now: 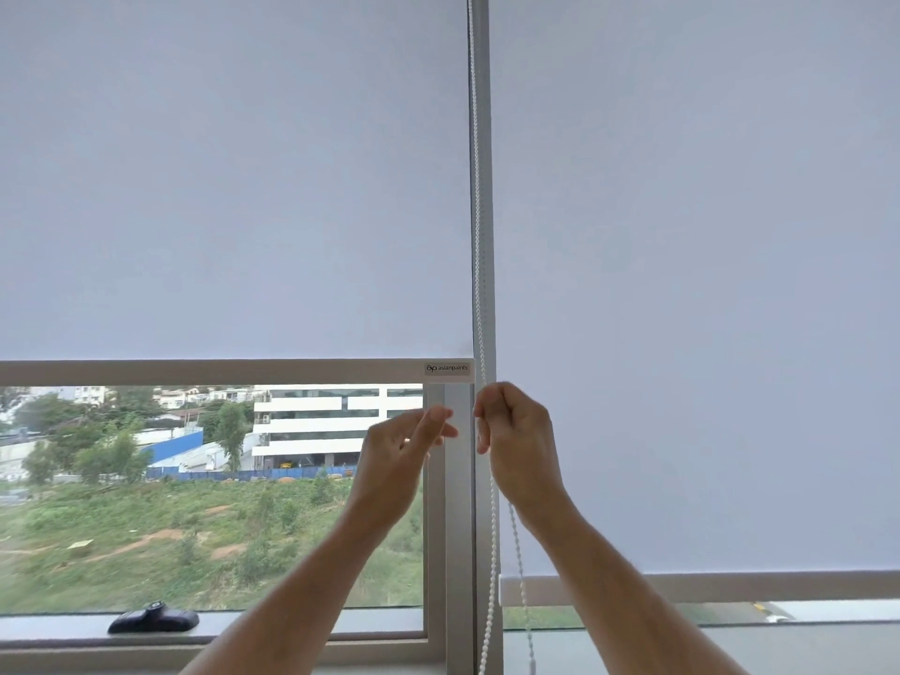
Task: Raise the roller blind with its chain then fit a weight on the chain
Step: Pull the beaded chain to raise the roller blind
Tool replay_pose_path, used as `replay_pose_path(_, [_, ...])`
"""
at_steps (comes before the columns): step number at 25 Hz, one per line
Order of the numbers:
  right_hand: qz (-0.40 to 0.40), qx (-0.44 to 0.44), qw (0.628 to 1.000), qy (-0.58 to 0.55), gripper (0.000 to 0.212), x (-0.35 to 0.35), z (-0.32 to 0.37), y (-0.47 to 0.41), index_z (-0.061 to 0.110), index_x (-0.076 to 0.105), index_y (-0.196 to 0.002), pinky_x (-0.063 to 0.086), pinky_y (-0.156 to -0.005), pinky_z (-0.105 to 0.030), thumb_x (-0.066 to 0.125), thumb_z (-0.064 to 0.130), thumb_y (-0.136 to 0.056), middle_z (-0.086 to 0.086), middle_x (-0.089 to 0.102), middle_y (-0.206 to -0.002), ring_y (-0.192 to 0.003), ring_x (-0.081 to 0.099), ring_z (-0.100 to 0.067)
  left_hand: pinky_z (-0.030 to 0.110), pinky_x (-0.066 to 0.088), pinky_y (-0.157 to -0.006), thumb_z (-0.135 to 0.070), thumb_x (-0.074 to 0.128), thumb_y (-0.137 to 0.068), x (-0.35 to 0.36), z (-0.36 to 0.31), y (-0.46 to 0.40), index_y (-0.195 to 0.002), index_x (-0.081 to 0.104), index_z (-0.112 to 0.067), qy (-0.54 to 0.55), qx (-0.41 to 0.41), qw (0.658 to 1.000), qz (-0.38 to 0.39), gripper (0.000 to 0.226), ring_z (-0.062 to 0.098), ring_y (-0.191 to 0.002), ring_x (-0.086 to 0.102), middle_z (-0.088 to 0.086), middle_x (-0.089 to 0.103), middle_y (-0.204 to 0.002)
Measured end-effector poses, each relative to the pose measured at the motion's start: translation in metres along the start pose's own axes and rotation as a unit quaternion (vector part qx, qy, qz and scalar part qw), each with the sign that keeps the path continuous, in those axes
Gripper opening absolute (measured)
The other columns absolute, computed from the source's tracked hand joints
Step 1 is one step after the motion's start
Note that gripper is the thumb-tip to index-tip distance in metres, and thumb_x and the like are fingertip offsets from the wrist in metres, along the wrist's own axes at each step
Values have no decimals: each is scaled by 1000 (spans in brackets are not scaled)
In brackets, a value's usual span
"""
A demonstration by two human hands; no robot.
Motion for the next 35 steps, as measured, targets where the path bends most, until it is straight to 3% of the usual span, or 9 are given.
replay_pose_path(4, [11, 6, 1000, -25, 37, 5, -10, 21, 20, 55, -68, 38, -47, -19, 45, 17, -103, 5, 49, -49, -46, 44, -7, 27, 52, -73, -47, 59, -91, 8, -36, -34, -84, 73, -36, -23, 8, 1000, 11, 19, 6, -80, 69, -9, 78, -84])
replay_pose_path(7, [20, 17, 999, -23, 38, 7, -19, 38, 20, 55, -68, 37, -48, -17, 44, 10, -103, 5, 48, -49, -46, 43, -5, 12, 47, -63, -37, 62, -93, 19, -53, -51, -88, 76, -25, -4, 6, 1000, 20, 18, 0, -71, 67, -9, 77, -79])
replay_pose_path(11, [32, 18, 999, -10, 40, 3, -27, 50, 23, 55, -67, 35, -49, -14, 46, 6, -102, 5, 49, -48, -47, 42, -3, 6, 44, -55, -18, 66, -92, 24, -54, -51, -83, 76, -12, 6, 3, 1000, 8, 15, -4, -58, 62, -7, 74, -64])
replay_pose_path(18, [104, 23, 993, -53, 35, 2, -27, 46, 20, 71, -76, 46, -73, -12, 48, 25, -101, -2, 74, -70, -70, 68, -9, 20, 51, -64, -19, 69, -89, 16, -55, -37, -80, 73, -18, -32, 38, 999, -12, 10, 6, -61, 64, -5, 74, -70])
replay_pose_path(20, [83, 31, 993, -76, 43, -5, -25, 36, 22, 77, -87, 48, -81, -23, 40, 40, -98, -1, 79, -83, -83, 73, -12, 27, 55, -71, -18, 69, -90, 12, -55, -34, -81, 73, -18, -37, 40, 998, -16, 10, 16, -69, 69, -3, 75, -71])
replay_pose_path(23, [38, 31, 995, -86, 50, -14, -13, 11, 24, 75, -101, 47, -78, -32, 34, 52, -96, 0, 80, -84, -82, 74, -16, 27, 56, -75, -15, 68, -90, 10, -52, -28, -81, 72, -18, -53, 46, 997, -11, 10, 17, -73, 71, 0, 74, -73])
replay_pose_path(26, [37, 17, 998, -47, 44, -12, 10, -15, 26, 73, -97, 47, -72, -21, 44, 60, -94, 2, 78, -80, -76, 73, -10, 28, 58, -75, -16, 70, -89, 12, -45, -18, -81, 72, -19, -60, 45, 997, -13, 9, 16, -72, 72, -2, 74, -72])
replay_pose_path(31, [47, 5, 998, -49, 28, 0, 45, -47, 24, 70, -94, 48, -70, -21, 49, 42, -101, 3, 78, -81, -72, 71, -10, 15, 51, -69, -14, 70, -88, 16, -29, 2, -76, 71, -23, -88, 55, 995, -9, 15, 4, -67, 68, -7, 73, -67])
replay_pose_path(35, [49, -2, 998, -49, 24, 4, 57, -57, 22, 69, -86, 46, -68, -23, 52, 26, -102, 6, 70, -60, -56, 63, -4, 10, 48, -66, -15, 70, -88, 20, -18, 16, -74, 69, -26, -97, 60, 993, -3, 18, 1, -65, 66, -12, 73, -71])
Point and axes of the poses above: each hand's wrist, its own y-axis away from the middle knuckle, its own x-axis out of the palm, z = x × y, the point moved 6 cm from there along -y, towards the middle knuckle
